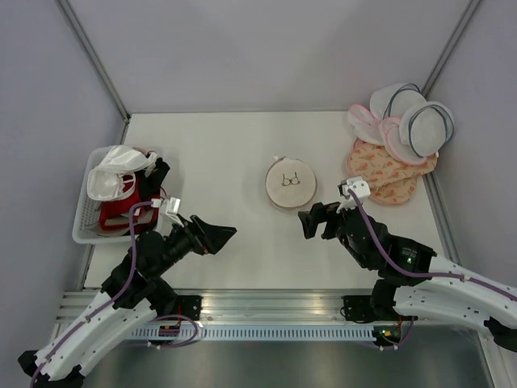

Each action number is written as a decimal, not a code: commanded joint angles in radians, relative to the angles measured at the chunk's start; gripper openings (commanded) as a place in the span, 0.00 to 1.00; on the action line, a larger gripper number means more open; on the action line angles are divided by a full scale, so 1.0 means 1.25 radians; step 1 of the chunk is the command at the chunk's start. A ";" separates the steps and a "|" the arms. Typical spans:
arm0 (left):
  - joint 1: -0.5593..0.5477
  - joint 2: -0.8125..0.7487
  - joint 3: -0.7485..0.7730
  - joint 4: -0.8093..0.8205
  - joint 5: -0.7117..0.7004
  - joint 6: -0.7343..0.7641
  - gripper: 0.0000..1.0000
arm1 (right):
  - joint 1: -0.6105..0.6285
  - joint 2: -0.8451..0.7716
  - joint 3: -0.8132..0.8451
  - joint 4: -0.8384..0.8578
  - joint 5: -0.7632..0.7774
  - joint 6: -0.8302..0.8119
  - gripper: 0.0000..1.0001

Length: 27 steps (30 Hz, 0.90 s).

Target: Unzip the laundry bag and remove the bra

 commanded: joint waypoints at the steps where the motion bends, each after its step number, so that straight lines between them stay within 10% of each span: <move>1: -0.002 0.048 0.052 0.065 0.042 0.070 1.00 | 0.003 -0.002 -0.015 0.020 -0.023 0.044 0.98; 15: 0.001 0.583 0.299 0.172 0.045 0.420 1.00 | 0.002 -0.110 -0.072 0.014 -0.103 0.067 0.98; 27: 0.221 0.994 0.403 0.497 0.357 0.426 0.99 | 0.003 -0.170 -0.096 -0.063 -0.135 0.090 0.98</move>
